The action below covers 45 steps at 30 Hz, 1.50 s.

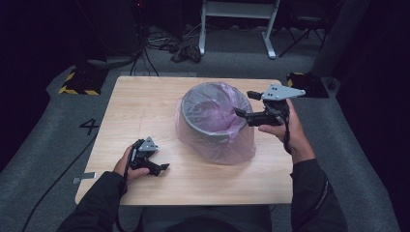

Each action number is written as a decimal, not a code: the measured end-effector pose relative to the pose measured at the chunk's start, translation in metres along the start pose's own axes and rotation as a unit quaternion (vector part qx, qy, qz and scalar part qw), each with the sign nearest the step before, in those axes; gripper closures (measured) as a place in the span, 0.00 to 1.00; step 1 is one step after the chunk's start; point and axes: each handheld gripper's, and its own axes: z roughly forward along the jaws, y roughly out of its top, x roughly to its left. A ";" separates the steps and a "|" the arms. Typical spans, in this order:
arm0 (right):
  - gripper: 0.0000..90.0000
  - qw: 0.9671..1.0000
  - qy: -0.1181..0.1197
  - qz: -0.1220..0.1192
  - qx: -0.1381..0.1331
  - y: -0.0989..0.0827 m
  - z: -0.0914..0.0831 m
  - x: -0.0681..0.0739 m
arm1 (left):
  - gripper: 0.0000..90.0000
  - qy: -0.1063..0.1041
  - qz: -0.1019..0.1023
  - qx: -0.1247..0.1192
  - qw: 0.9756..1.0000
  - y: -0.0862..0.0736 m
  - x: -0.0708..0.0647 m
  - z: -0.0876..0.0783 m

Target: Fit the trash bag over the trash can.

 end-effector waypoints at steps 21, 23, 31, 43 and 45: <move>0.38 0.988 0.081 -0.036 0.125 0.009 0.067 -0.001 | 0.11 0.000 -0.002 0.000 1.000 0.000 0.000 0.001; 0.37 0.986 0.089 -0.041 0.138 0.011 0.073 0.000 | 0.11 0.001 -0.002 0.000 1.000 0.000 0.000 0.001; 0.33 0.976 0.093 -0.059 0.189 0.019 0.092 0.007 | 0.11 0.000 -0.002 0.000 1.000 0.000 0.000 0.001; 0.33 0.945 0.086 -0.093 0.303 0.026 0.119 0.014 | 0.11 0.000 -0.002 0.000 1.000 0.000 0.000 0.001; 0.31 0.935 0.086 -0.100 0.329 0.026 0.122 0.015 | 0.11 0.000 -0.002 0.000 1.000 0.000 0.000 0.001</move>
